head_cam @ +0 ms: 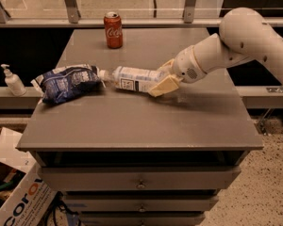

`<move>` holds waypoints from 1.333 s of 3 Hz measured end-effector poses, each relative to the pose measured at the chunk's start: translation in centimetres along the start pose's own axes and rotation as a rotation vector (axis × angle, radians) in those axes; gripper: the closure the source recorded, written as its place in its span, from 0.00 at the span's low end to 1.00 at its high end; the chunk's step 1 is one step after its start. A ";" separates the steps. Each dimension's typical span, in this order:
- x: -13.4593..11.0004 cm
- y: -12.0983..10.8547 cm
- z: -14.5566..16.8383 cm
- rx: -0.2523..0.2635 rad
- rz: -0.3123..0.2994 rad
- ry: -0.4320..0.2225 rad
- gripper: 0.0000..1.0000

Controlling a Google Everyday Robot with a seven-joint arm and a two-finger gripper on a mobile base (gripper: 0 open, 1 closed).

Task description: Move blue plastic bottle near blue chip bag

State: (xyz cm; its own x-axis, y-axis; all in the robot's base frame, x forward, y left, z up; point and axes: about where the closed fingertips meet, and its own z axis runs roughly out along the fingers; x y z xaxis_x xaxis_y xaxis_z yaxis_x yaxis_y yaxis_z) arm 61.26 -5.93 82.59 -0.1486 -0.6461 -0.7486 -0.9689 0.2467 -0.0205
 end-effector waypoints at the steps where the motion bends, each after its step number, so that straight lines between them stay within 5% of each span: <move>1: 0.0 0.0 0.0 0.000 0.000 0.000 0.04; 3: -1.8 3.6 1.4 -0.089 -0.050 -0.001 0.00; 4: -2.6 2.9 -0.5 -0.071 -0.071 -0.014 0.00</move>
Offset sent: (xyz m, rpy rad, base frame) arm -0.0461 0.0429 -0.0039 -0.0045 0.0403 0.1417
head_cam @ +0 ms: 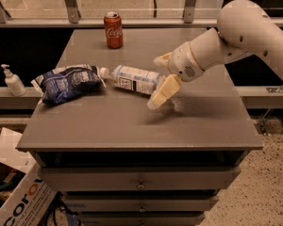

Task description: Move blue plastic bottle near blue chip bag

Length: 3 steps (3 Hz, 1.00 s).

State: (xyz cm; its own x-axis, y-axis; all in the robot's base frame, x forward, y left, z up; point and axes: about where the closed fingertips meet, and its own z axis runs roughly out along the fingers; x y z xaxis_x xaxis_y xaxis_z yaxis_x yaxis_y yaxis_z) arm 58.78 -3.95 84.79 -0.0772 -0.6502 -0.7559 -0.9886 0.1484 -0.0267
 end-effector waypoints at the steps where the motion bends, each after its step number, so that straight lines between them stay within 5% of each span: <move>1: 0.7 -2.0 -4.0 0.073 -0.005 -0.015 0.00; 3: 3.7 -4.0 -12.3 0.218 0.027 -0.087 0.00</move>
Offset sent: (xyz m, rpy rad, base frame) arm 0.0290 -0.1484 0.0654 0.0644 -0.1699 -0.2202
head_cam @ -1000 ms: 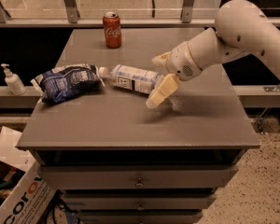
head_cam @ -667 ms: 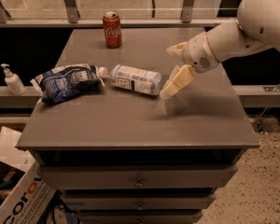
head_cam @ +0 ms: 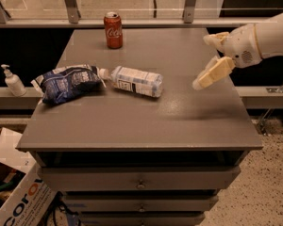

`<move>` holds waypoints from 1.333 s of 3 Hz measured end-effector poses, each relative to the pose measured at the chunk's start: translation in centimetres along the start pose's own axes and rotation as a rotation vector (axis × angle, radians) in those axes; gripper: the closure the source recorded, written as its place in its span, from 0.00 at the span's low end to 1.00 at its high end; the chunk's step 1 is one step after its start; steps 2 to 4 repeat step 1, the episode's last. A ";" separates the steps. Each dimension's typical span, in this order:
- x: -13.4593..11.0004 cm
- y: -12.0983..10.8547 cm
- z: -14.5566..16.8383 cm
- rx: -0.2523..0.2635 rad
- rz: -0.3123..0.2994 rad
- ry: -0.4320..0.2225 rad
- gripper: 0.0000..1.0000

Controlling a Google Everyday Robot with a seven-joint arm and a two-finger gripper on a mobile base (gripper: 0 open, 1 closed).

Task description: Move blue plastic bottle near blue chip bag

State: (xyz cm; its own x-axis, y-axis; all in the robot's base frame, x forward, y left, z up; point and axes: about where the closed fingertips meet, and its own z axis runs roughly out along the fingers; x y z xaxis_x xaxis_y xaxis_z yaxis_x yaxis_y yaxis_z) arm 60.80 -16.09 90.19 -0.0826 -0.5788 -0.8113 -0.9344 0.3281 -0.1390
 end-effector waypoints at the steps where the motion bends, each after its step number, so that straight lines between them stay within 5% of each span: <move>1: 0.1 -0.1 -0.4 0.007 0.002 -0.003 0.00; 4: 0.1 -0.1 -0.4 0.007 0.002 -0.003 0.00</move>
Offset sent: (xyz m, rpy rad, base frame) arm 0.0000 0.0000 0.0000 0.0000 0.0000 0.0000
